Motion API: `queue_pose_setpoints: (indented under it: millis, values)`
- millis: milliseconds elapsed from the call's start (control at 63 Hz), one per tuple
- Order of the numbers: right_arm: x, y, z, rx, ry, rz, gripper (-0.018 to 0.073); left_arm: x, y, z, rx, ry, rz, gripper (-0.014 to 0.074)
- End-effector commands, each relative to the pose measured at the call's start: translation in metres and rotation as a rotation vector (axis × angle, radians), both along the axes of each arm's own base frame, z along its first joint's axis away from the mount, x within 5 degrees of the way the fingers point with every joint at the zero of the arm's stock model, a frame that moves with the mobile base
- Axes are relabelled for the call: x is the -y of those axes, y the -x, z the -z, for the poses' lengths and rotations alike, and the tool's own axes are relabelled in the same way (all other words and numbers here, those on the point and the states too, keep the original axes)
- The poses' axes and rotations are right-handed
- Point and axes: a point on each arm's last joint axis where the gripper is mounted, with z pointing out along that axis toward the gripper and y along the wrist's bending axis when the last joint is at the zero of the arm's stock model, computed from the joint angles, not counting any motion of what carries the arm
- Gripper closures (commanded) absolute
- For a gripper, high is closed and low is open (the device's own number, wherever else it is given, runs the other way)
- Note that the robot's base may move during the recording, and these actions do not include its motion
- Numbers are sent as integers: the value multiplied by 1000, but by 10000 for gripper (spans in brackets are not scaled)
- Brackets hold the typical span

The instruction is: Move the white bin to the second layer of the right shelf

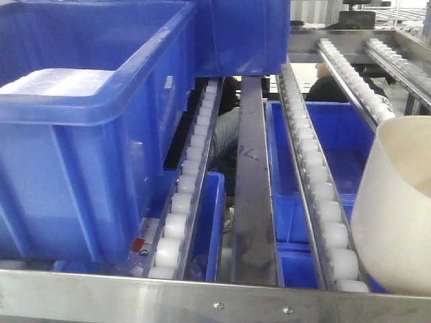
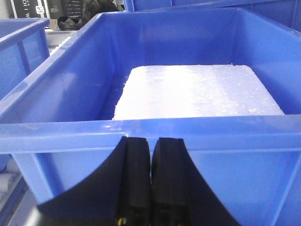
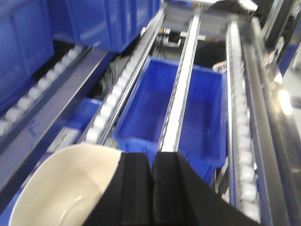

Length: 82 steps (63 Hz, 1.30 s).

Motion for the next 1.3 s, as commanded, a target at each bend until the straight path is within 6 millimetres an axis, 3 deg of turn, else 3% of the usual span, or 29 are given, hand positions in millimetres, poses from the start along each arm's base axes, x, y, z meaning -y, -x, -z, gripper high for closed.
queue_pose_setpoints:
  millis: [0, 381, 619, 1286]
  values:
    - [2, 1, -14, 139, 5, 29, 503, 0, 0, 4, 59, 17, -1, 512]
    - [7, 13, 42, 224, -80, 104, 503, 0, 0, 4, 59, 17, -1, 512]
    - [8, 2, 76, 308, -102, 108, 503, 0, 0, 4, 59, 17, -1, 512]
    - [8, 0, 86, 242, -106, 110, 503, 0, 0, 4, 59, 17, -1, 512]
